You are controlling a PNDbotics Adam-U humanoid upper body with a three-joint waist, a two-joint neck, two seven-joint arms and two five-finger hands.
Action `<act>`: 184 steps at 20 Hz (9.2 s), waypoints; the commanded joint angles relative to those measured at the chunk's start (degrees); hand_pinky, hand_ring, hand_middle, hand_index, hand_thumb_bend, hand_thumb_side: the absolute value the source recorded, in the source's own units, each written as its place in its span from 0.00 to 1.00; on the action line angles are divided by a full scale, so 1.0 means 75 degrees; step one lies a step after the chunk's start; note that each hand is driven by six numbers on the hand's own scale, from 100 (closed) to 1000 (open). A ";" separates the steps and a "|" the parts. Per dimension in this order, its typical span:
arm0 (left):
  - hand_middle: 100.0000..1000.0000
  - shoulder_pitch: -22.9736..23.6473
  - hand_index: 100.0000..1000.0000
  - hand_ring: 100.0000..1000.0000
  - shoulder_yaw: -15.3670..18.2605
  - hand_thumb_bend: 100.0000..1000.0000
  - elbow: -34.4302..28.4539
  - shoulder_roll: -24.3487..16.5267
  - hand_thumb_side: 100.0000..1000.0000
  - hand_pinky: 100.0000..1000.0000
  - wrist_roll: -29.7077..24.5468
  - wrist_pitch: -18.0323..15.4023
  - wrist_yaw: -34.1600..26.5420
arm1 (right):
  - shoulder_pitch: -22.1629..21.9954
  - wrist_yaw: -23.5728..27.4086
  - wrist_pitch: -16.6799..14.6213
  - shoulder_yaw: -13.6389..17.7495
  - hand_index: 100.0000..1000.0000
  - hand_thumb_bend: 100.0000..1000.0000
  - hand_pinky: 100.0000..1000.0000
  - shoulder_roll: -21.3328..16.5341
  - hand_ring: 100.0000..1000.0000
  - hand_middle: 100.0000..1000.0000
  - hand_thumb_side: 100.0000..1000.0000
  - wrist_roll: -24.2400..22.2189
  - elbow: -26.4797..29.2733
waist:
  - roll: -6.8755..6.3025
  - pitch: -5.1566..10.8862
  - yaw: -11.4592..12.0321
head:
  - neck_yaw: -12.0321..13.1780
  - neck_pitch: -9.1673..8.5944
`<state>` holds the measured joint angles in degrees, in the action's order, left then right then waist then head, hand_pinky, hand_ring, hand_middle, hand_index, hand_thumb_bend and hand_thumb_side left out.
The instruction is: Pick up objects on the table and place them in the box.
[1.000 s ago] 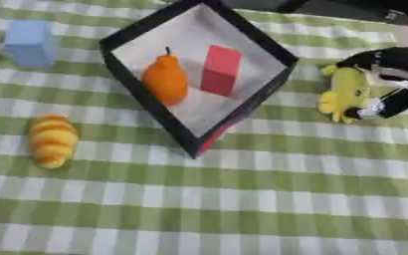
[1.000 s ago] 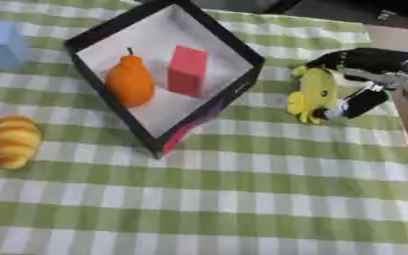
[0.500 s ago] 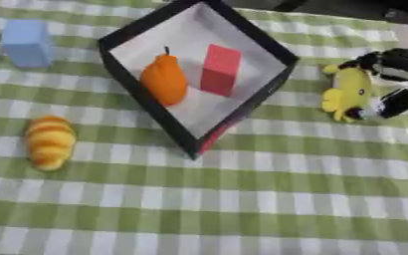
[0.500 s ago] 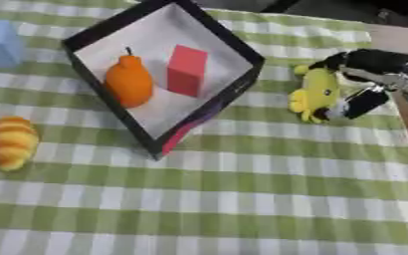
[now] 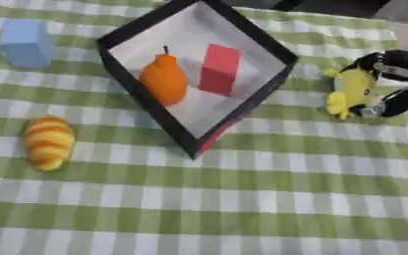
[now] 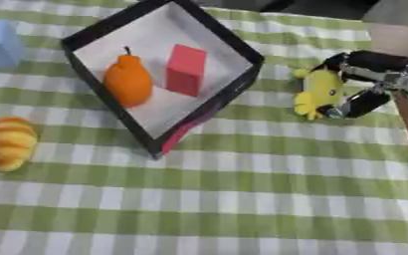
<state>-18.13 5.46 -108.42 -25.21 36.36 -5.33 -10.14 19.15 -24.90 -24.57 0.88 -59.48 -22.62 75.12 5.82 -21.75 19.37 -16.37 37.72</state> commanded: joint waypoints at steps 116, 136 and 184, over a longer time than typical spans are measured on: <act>0.83 -0.0981 0.75 0.73 0.0055 0.35 -0.0823 -0.0232 0.40 0.76 -0.0194 -0.0254 0.0724 | 0.3063 -0.1538 -0.0756 -0.1558 0.95 0.31 0.86 0.1335 0.90 0.88 0.30 -0.0858 0.0253 | 0.0333 0.0878 0.1440 | -0.1983 0.0728; 0.83 -0.0906 0.76 0.73 0.0065 0.36 -0.0809 -0.0229 0.39 0.76 -0.0248 -0.0236 0.0706 | 0.2951 -0.0994 -0.0306 -0.1275 1.00 0.37 0.91 0.1152 0.92 0.92 0.43 -0.0884 0.0348 | 0.0244 0.0936 0.1341 | -0.1912 0.0700; 0.84 0.0258 0.76 0.70 0.0349 0.33 -0.0137 -0.0319 0.46 0.73 -0.0046 -0.0147 0.0331 | -0.3022 0.8101 0.0966 0.3088 0.87 0.00 0.76 0.1321 0.75 0.75 0.47 0.3040 0.5259 | -0.0798 0.1201 -0.1146 | 0.1322 0.0839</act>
<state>-15.68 7.53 -109.15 -26.21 36.20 -6.54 -7.38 -3.65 36.71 -16.43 22.68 -49.71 -0.29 113.28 0.57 -13.66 10.70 -6.90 43.83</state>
